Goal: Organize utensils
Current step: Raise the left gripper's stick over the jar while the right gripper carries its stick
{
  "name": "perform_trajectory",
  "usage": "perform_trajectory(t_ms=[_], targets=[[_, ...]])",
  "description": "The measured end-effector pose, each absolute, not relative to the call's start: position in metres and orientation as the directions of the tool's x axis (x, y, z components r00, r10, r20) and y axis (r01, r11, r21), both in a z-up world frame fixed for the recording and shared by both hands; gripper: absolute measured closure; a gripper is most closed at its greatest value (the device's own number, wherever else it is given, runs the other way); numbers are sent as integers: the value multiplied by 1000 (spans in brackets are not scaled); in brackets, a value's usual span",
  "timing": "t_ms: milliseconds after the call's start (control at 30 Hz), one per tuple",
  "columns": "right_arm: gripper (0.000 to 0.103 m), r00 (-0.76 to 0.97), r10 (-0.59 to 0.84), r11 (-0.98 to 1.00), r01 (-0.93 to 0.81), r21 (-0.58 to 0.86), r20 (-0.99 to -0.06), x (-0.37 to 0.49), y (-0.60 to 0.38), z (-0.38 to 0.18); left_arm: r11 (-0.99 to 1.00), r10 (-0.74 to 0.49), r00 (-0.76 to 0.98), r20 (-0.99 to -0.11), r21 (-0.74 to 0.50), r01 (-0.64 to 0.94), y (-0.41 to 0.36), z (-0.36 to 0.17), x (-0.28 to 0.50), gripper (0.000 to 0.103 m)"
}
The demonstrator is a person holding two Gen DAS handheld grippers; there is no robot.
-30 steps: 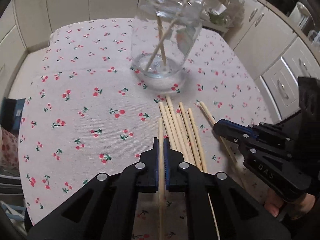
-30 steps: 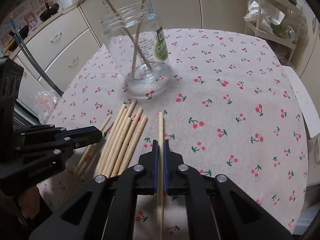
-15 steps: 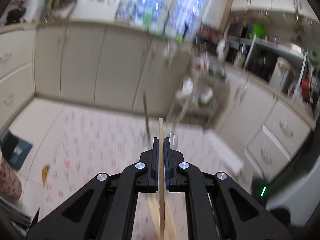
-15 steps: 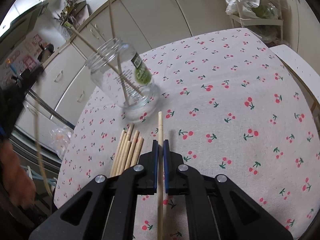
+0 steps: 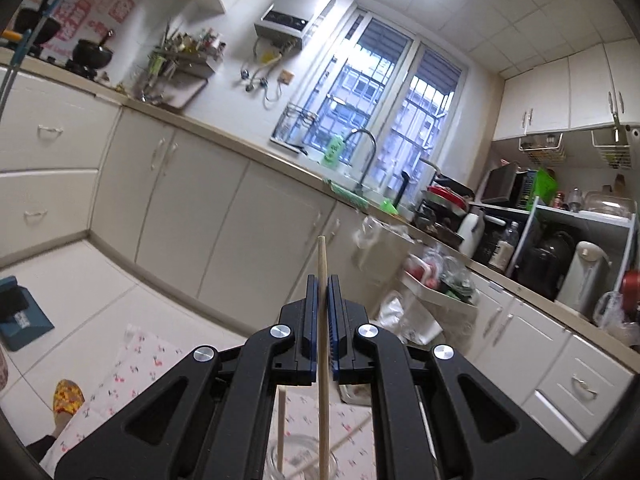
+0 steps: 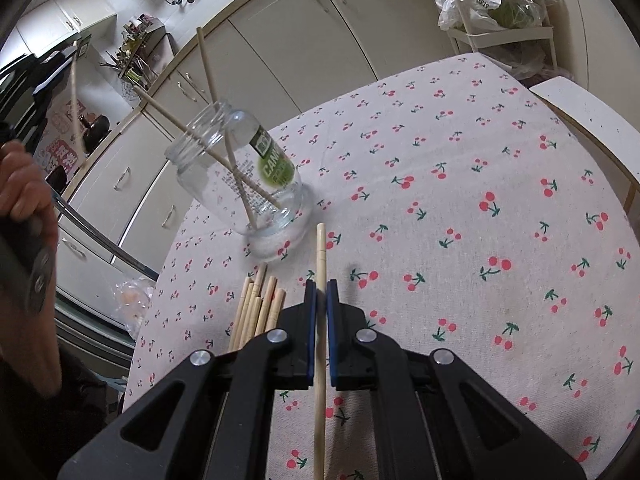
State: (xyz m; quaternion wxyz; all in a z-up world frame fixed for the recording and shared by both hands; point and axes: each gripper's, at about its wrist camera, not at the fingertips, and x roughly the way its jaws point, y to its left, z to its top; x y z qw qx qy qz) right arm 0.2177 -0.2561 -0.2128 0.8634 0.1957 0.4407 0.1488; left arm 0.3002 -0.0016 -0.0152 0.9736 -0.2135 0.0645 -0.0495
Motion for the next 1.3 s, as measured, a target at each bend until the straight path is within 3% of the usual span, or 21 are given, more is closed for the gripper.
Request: perform_trajectory(t_ms=[267,700,1300], targets=[[97,575,431,874,-73,481,-695,218,-259,-214,923,-40,997,-64,-384,13,-14,-19,328,98],[97,564,441,865,-59,499,-698,221,-262,-218,964,21,997,-71,-262,-39,-36,-55,338,98],[97,568,442,860,-47,508,-695,221,-265,-219,995,-34,977,-211,-99,13,-56,-85,334,98]])
